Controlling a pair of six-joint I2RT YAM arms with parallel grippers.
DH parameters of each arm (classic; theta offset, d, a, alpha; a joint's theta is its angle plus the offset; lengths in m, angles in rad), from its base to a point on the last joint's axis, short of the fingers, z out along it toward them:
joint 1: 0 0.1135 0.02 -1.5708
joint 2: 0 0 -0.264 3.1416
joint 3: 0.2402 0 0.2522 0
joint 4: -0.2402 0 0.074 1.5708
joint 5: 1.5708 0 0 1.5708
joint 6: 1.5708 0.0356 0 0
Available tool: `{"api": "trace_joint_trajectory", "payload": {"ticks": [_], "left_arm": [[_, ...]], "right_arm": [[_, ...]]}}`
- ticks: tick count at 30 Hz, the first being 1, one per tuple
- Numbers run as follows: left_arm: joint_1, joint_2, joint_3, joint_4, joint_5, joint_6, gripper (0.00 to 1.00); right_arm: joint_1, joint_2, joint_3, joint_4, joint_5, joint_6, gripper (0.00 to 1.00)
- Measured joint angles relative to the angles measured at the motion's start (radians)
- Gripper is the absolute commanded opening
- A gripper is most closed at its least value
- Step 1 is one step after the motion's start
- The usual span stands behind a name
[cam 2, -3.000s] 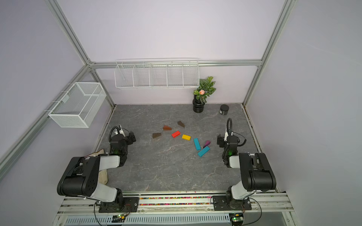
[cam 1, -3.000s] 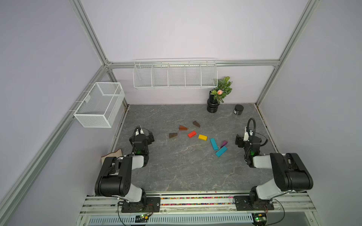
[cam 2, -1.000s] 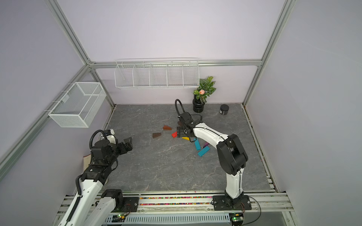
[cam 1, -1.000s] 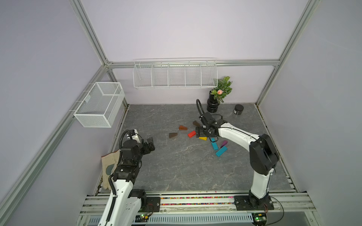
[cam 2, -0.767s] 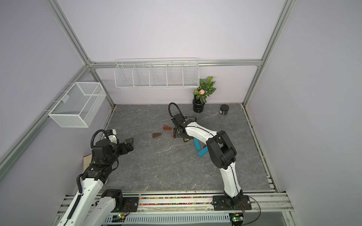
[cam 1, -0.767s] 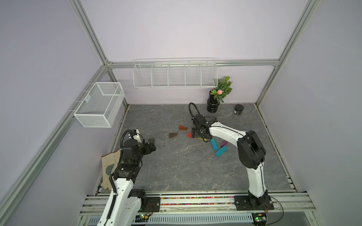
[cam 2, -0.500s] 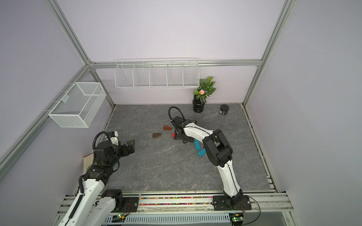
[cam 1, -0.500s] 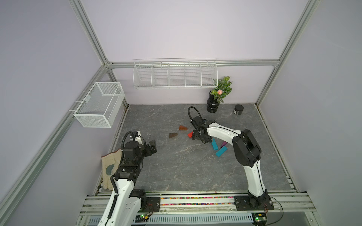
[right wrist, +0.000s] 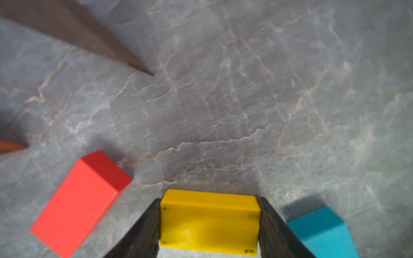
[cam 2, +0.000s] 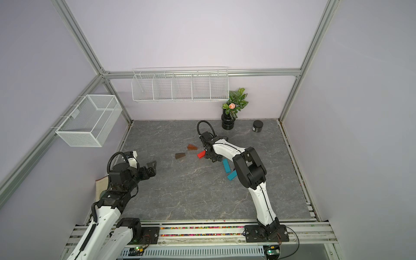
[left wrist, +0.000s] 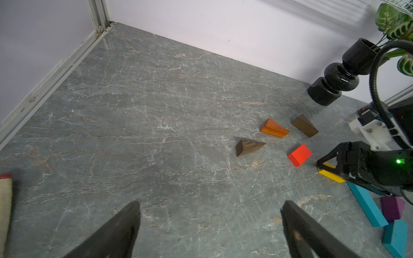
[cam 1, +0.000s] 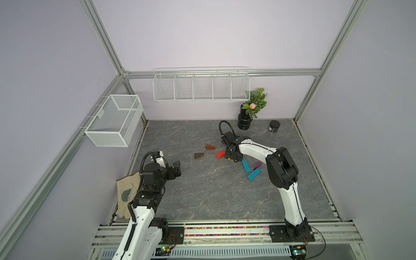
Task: Assemble a small pinwheel with building blocks
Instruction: Move the building block to the center of the board.
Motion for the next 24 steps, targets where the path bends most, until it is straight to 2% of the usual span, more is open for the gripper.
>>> {"api": "trace_joint_trajectory", "payload": {"ticks": [5, 13, 18, 24], "left_arm": [[-0.003, 0.002, 0.000, 0.001, 0.003, 0.000, 1.00], [-0.005, 0.024, -0.002, 0.000, 0.008, 0.000, 0.99], [-0.005, 0.037, -0.002, -0.002, 0.015, 0.000, 1.00], [-0.005, 0.050, -0.002, -0.002, 0.015, -0.004, 1.00]], "right_arm": [[0.020, -0.049, -0.088, 0.076, -0.028, -0.080, 0.57], [0.072, -0.148, -0.234, 0.150, -0.162, -0.266, 0.57], [0.095, -0.161, -0.249, 0.122, -0.163, -0.331, 0.66], [0.119, -0.170, -0.259, 0.105, -0.155, -0.357, 0.84]]}}
